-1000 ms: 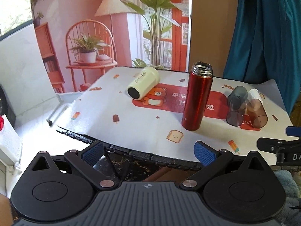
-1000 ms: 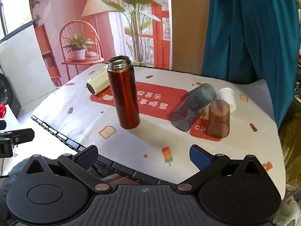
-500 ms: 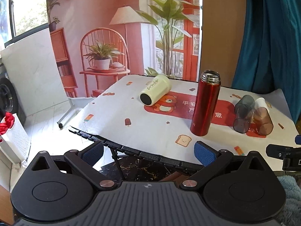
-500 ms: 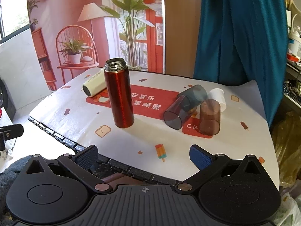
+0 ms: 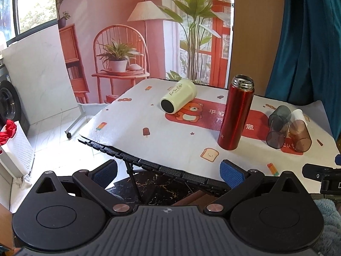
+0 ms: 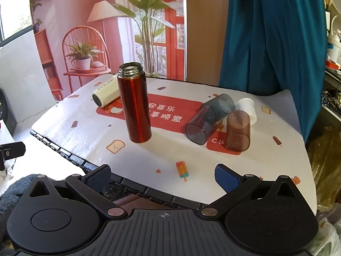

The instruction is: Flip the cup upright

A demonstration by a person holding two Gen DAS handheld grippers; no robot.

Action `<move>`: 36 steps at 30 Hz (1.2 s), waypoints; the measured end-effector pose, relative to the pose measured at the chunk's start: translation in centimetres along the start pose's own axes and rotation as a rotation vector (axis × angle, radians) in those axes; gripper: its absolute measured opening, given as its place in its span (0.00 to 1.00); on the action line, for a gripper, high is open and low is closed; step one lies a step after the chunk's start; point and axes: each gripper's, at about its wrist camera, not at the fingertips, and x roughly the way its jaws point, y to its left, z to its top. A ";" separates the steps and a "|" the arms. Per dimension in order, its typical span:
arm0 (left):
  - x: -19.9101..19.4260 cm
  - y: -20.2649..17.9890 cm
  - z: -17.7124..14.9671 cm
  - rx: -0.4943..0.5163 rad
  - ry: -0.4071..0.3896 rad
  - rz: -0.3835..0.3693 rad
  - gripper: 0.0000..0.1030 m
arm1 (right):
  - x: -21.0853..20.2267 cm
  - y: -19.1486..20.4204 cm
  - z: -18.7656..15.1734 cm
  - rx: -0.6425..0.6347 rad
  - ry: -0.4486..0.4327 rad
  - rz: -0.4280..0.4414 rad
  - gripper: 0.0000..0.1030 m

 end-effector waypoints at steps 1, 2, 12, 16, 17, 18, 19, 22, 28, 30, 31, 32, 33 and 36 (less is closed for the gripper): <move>0.0 0.0 0.0 0.000 0.000 0.002 1.00 | 0.0 0.0 0.0 0.001 0.000 0.000 1.00; 0.0 0.0 0.0 0.001 0.000 0.004 1.00 | 0.0 0.0 0.0 0.002 0.001 0.000 1.00; -0.2 0.0 0.0 0.007 -0.001 0.007 1.00 | 0.3 -0.1 -0.1 0.004 0.005 0.001 1.00; -0.2 0.1 -0.1 0.008 0.001 0.007 1.00 | 0.4 -0.1 -0.2 0.003 0.007 0.000 1.00; -0.2 0.1 -0.1 0.008 0.001 0.007 1.00 | 0.4 -0.1 -0.2 0.004 0.008 -0.001 1.00; -0.2 0.1 -0.1 0.007 0.001 0.007 1.00 | 0.4 -0.1 -0.2 0.003 0.007 0.000 1.00; -0.2 0.1 -0.1 0.007 0.001 0.008 1.00 | 0.4 -0.1 -0.2 0.004 0.007 0.000 1.00; -0.2 0.2 -0.1 0.005 0.000 0.011 1.00 | 0.4 -0.2 -0.2 0.005 0.008 -0.002 1.00; -0.3 0.2 -0.1 0.008 -0.003 0.017 1.00 | 0.5 -0.2 -0.2 0.007 0.010 -0.003 1.00; -0.3 0.2 -0.1 0.007 -0.002 0.019 1.00 | 0.5 -0.2 -0.2 0.008 0.011 -0.003 1.00; -0.4 0.2 -0.1 0.007 -0.002 0.018 1.00 | 0.5 -0.2 -0.2 0.009 0.012 -0.004 1.00; -0.4 0.2 -0.1 0.007 -0.002 0.018 1.00 | 0.6 -0.2 -0.2 0.010 0.013 -0.004 1.00; -0.4 0.2 -0.1 0.007 -0.002 0.019 1.00 | 0.6 -0.3 -0.2 0.012 0.014 -0.004 1.00; -0.4 0.2 -0.1 0.007 -0.001 0.019 1.00 | 0.6 -0.3 -0.1 0.013 0.016 -0.004 1.00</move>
